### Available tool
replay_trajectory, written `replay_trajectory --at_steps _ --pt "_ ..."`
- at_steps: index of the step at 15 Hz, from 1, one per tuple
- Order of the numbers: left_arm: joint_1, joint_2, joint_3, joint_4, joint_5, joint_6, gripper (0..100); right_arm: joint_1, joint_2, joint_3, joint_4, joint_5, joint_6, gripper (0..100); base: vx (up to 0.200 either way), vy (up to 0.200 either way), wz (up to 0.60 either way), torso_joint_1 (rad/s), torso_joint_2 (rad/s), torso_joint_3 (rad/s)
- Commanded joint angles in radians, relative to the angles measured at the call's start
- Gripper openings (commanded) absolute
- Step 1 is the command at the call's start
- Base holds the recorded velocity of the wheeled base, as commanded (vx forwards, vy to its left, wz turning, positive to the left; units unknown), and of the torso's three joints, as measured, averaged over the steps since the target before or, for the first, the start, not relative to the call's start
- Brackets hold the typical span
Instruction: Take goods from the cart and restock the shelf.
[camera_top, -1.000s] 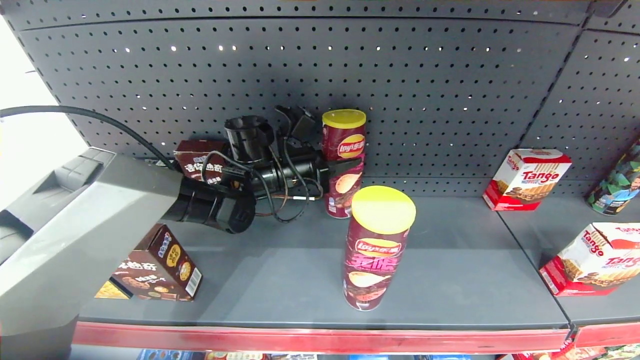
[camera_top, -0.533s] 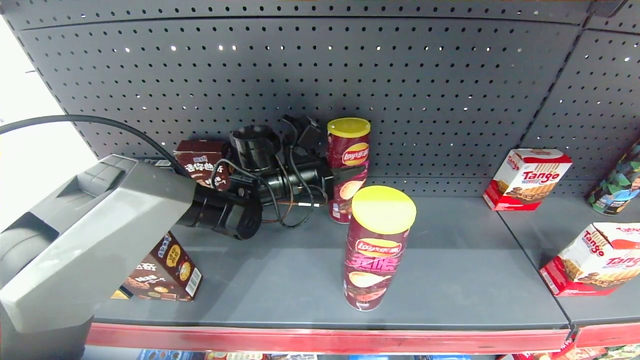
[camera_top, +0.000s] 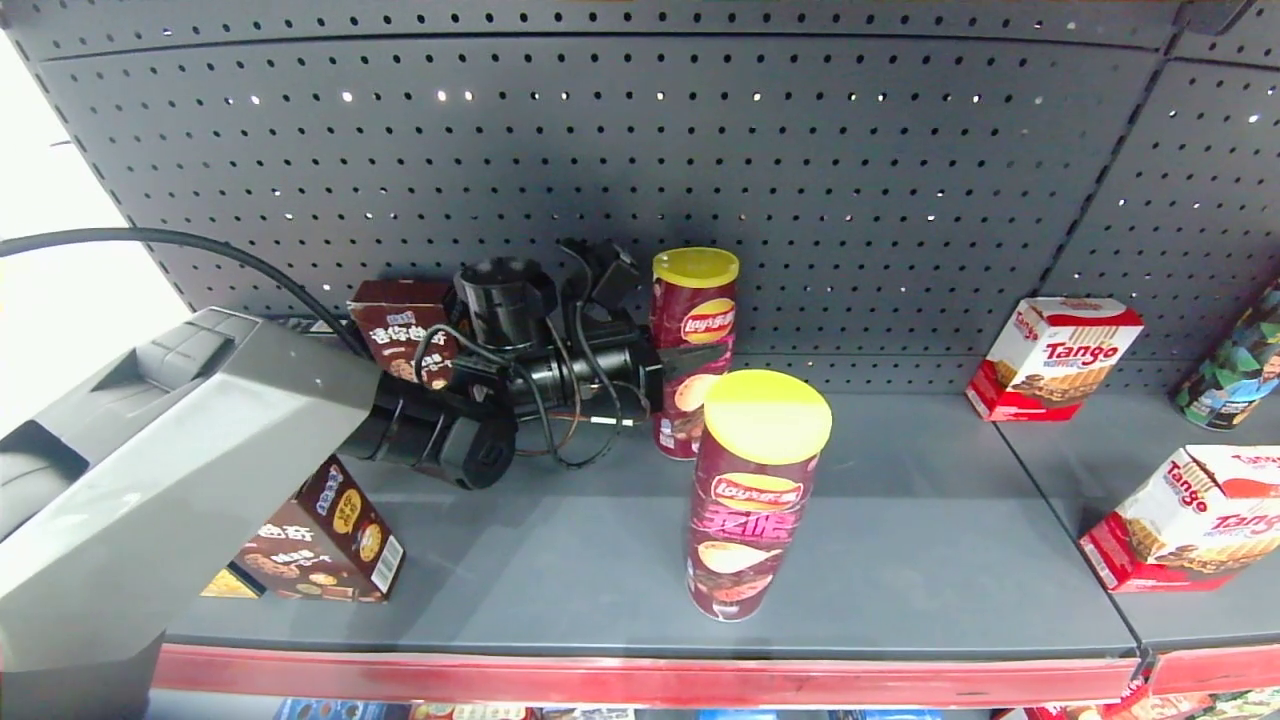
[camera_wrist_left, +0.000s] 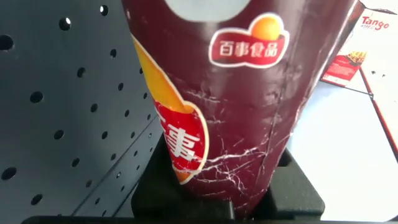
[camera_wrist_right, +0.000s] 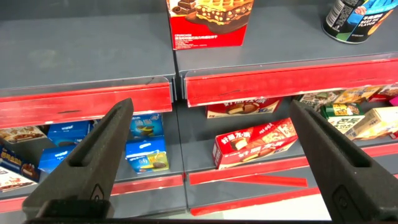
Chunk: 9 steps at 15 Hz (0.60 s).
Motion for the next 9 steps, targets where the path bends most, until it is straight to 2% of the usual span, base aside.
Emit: replay_trajectory --at_steps 1,2,3,9 --pt "-0.001 -0.016 0.011 -0.002 0.001 0.004 0 0.0 0.002 0.0 0.0 0.001 0.0 100 0.0 0.0 0.0 0.0 0.0 0.0" --pt "-0.001 -0.016 0.012 -0.002 0.001 0.01 0 0.0 0.002 0.0 0.0 0.001 0.0 100 0.0 0.0 0.0 0.0 0.0 0.0" --pt "-0.003 -0.016 0.012 -0.002 0.001 0.027 100 0.0 0.002 0.0 0.0 0.001 0.0 100 0.0 0.0 0.0 0.0 0.0 0.0" --pt "-0.008 -0.05 0.047 -0.004 0.006 0.036 100 0.0 0.002 0.0 0.0 0.001 0.0 100 0.0 0.0 0.0 0.0 0.0 0.0"
